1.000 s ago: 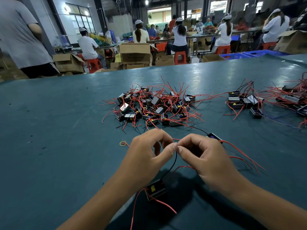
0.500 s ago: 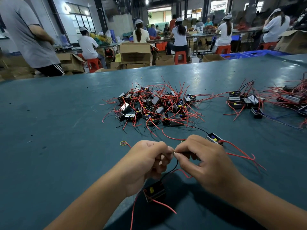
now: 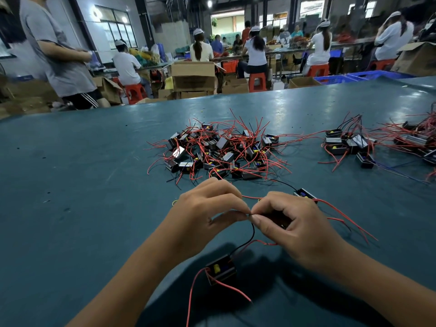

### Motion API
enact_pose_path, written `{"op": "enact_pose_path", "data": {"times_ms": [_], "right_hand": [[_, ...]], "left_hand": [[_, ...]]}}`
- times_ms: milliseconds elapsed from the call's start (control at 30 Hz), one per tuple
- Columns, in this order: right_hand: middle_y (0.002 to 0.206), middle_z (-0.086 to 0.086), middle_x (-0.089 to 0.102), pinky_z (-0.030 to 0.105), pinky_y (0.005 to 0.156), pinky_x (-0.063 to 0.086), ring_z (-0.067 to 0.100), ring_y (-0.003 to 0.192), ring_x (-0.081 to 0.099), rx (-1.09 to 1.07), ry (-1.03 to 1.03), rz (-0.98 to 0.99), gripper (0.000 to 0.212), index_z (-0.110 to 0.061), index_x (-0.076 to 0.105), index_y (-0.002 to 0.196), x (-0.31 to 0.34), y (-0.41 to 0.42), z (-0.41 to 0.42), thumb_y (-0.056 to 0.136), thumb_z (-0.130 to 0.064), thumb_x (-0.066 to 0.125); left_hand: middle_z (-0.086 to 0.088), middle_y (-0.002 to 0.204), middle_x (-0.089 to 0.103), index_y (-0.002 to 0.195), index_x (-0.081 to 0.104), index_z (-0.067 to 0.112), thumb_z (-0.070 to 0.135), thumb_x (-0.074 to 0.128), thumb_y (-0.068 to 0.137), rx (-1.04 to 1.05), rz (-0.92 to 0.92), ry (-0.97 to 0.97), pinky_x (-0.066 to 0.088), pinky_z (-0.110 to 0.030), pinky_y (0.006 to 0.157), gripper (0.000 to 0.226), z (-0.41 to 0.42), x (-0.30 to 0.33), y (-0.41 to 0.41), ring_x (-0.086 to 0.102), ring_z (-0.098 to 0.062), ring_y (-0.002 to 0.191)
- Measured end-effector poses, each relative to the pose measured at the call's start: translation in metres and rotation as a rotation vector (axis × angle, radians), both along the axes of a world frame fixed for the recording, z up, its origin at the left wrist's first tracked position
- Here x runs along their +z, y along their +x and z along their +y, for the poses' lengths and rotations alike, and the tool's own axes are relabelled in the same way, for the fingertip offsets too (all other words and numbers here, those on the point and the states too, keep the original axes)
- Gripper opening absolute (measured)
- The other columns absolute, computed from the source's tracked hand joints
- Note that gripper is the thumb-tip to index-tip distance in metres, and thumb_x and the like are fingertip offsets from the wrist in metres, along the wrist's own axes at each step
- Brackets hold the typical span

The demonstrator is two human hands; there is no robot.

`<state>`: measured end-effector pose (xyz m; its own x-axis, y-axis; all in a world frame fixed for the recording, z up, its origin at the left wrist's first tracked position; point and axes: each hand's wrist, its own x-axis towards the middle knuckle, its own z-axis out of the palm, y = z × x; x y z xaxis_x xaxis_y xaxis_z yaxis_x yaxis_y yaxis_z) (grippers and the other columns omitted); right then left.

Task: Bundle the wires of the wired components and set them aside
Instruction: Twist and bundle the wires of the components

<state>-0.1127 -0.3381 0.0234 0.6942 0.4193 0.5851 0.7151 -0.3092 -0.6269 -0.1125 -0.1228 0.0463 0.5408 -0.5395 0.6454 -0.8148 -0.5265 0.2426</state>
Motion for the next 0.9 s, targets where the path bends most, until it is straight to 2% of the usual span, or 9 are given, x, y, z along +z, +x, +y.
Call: {"op": "enact_pose_path", "data": {"times_ms": [133, 233, 333, 433, 500, 567, 700, 800, 900], "right_hand": [[0.076, -0.019, 0.060, 0.007, 0.064, 0.037, 0.002, 0.069, 0.058, 0.014, -0.008, 0.000, 0.007, -0.028, 0.066, 0.084, 0.000, 0.000, 0.001, 0.090, -0.023, 0.066], [0.075, -0.018, 0.059, 0.007, 0.063, 0.036, 0.001, 0.067, 0.057, 0.015, -0.015, -0.001, 0.007, -0.026, 0.066, 0.083, -0.001, 0.000, 0.001, 0.088, -0.020, 0.066], [0.073, -0.015, 0.059, 0.007, 0.063, 0.036, 0.001, 0.066, 0.055, 0.001, -0.027, -0.032, 0.008, -0.023, 0.066, 0.082, -0.001, -0.001, 0.001, 0.087, -0.017, 0.067], [0.072, -0.015, 0.058, 0.008, 0.063, 0.036, 0.002, 0.067, 0.055, -0.038, -0.045, -0.073, 0.006, -0.020, 0.067, 0.082, -0.001, -0.001, 0.002, 0.087, -0.017, 0.067], [0.071, -0.013, 0.058, 0.011, 0.063, 0.037, 0.004, 0.067, 0.054, -0.067, -0.076, -0.106, 0.005, -0.017, 0.068, 0.082, -0.001, -0.001, 0.002, 0.086, -0.016, 0.067], [0.071, -0.013, 0.057, 0.010, 0.064, 0.036, 0.002, 0.067, 0.051, -0.095, -0.120, -0.149, 0.006, -0.016, 0.067, 0.081, -0.002, -0.001, 0.003, 0.086, -0.016, 0.067], [0.073, -0.011, 0.054, 0.009, 0.067, 0.034, -0.002, 0.068, 0.044, -0.096, -0.181, -0.224, 0.012, -0.014, 0.066, 0.080, -0.002, -0.003, 0.003, 0.090, -0.021, 0.062], [0.075, -0.008, 0.055, 0.012, 0.068, 0.035, 0.002, 0.069, 0.045, -0.084, -0.204, -0.264, 0.017, -0.013, 0.067, 0.082, 0.000, -0.003, 0.003, 0.092, -0.024, 0.057], [0.076, -0.007, 0.054, 0.010, 0.070, 0.032, 0.003, 0.070, 0.045, -0.078, -0.237, -0.331, 0.016, -0.011, 0.067, 0.083, 0.002, -0.003, 0.004, 0.092, -0.021, 0.058]], "left_hand": [[0.003, 0.094, 0.063, 0.093, 0.076, 0.011, 0.017, 0.070, 0.093, -0.017, -0.032, 0.041, 0.049, -0.032, 0.073, 0.008, 0.001, 0.003, -0.001, 0.055, -0.012, 0.087], [0.001, 0.094, 0.063, 0.093, 0.074, 0.010, 0.021, 0.066, 0.096, -0.011, -0.046, 0.068, 0.050, -0.035, 0.071, 0.014, -0.001, 0.004, -0.003, 0.057, -0.015, 0.087], [0.002, 0.095, 0.060, 0.093, 0.071, 0.010, 0.026, 0.061, 0.098, 0.014, 0.026, 0.075, 0.050, -0.037, 0.071, 0.019, -0.004, 0.003, -0.006, 0.056, -0.015, 0.086], [0.011, 0.087, 0.054, 0.090, 0.065, 0.016, 0.027, 0.060, 0.099, 0.051, 0.217, 0.003, 0.043, -0.023, 0.068, 0.016, -0.008, 0.002, -0.009, 0.047, -0.005, 0.076], [0.015, 0.077, 0.050, 0.085, 0.062, 0.019, 0.026, 0.061, 0.099, 0.083, 0.398, -0.075, 0.034, -0.014, 0.062, 0.015, -0.011, -0.001, -0.011, 0.044, -0.004, 0.067], [0.017, 0.067, 0.048, 0.083, 0.062, 0.021, 0.026, 0.061, 0.099, 0.108, 0.597, -0.144, 0.032, -0.016, 0.057, 0.017, -0.013, -0.002, -0.012, 0.039, -0.003, 0.059], [0.004, 0.063, 0.045, 0.077, 0.064, 0.018, 0.020, 0.061, 0.099, 0.122, 1.000, -0.368, 0.033, -0.025, 0.052, 0.022, -0.015, 0.000, -0.015, 0.039, -0.015, 0.058], [0.001, 0.060, 0.045, 0.074, 0.061, 0.015, 0.013, 0.058, 0.098, 0.068, 1.197, -0.481, 0.032, -0.021, 0.049, 0.024, -0.016, 0.004, -0.018, 0.036, -0.012, 0.052], [0.000, 0.066, 0.046, 0.072, 0.058, 0.015, 0.010, 0.051, 0.096, 0.004, 1.430, -0.594, 0.027, -0.021, 0.046, 0.026, -0.018, 0.004, -0.018, 0.034, -0.011, 0.052]]}}
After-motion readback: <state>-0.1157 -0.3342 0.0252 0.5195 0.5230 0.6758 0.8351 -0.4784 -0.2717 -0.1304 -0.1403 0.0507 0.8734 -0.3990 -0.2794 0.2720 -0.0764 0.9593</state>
